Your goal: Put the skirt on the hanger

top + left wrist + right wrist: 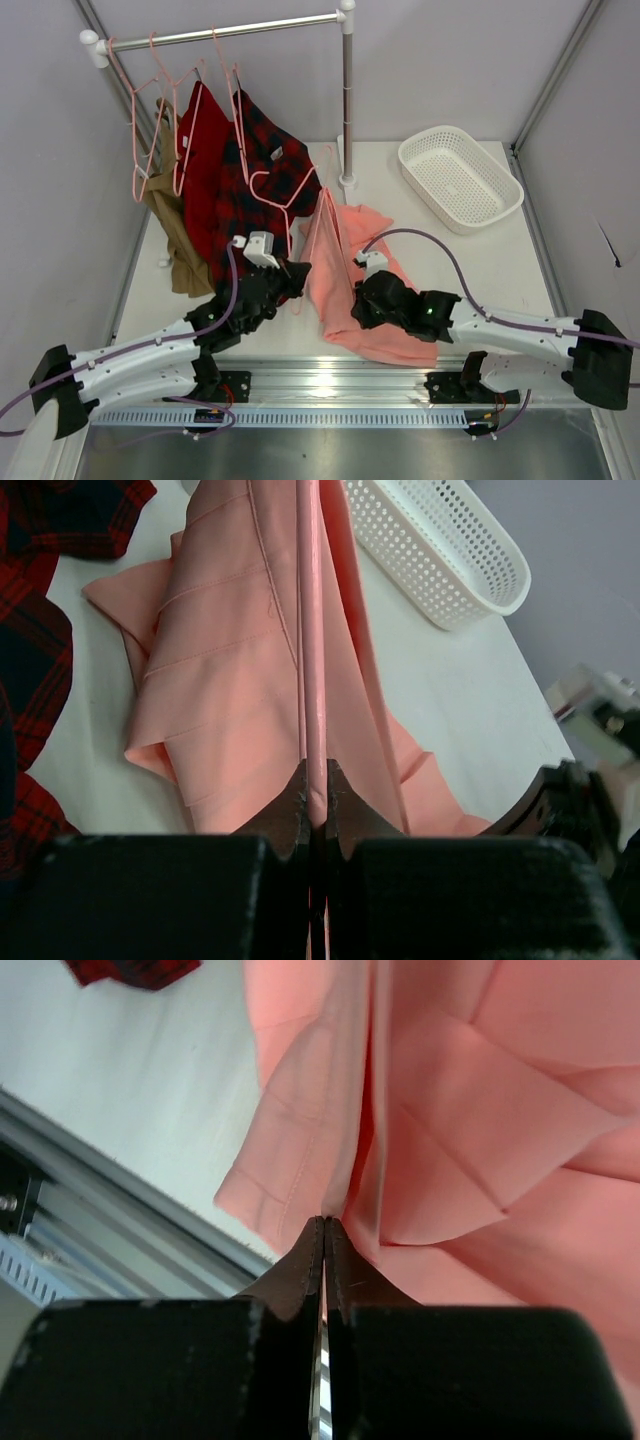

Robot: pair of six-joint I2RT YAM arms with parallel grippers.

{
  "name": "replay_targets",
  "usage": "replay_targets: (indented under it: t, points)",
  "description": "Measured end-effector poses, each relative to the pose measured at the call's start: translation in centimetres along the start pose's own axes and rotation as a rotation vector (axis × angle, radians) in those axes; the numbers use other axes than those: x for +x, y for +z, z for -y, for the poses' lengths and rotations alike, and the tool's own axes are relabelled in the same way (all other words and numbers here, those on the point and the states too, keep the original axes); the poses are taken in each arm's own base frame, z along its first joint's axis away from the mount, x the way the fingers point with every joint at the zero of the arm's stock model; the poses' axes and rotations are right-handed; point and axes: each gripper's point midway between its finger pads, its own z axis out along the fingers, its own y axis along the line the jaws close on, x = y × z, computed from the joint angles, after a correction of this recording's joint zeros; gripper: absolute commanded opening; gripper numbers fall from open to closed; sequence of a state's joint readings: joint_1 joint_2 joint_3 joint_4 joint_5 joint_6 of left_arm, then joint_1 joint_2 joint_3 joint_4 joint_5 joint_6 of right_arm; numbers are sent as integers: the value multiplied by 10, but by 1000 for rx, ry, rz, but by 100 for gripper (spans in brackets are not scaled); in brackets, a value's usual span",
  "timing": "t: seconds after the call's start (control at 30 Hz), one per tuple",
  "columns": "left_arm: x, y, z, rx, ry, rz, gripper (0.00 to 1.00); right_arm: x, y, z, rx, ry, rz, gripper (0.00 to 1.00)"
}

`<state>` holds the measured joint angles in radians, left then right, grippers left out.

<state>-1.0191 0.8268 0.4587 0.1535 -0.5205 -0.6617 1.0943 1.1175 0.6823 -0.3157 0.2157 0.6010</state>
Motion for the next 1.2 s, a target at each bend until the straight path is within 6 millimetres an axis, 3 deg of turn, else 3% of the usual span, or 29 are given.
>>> replay_targets:
  t: [0.17,0.43,0.57,0.77,0.87,1.0,1.07,1.2]
  points:
    - [-5,0,6,3,-31,-2,0,7,10,-38,-71,-58,-19,0]
    - [3,-6,-5,-46,-59,-37,0,3,31,-108,-185,-133,-9,0]
    - [-2,-12,-10,-68,-87,-25,0,1,42,-133,-252,-147,5,0]
    - [2,-20,-26,-112,-106,-21,0,22,66,-132,-243,-168,-50,1]
    - [10,-24,-38,-126,-116,-15,0,27,66,-131,-244,-171,-72,20]
    - [13,-30,-49,-129,-122,3,0,29,62,-132,-238,-171,-107,39]
    - [11,-32,-50,-126,-128,15,0,30,59,-131,-228,-173,-122,46]
    - [8,-33,-49,-121,-135,26,0,22,45,-130,-219,-162,-122,48]
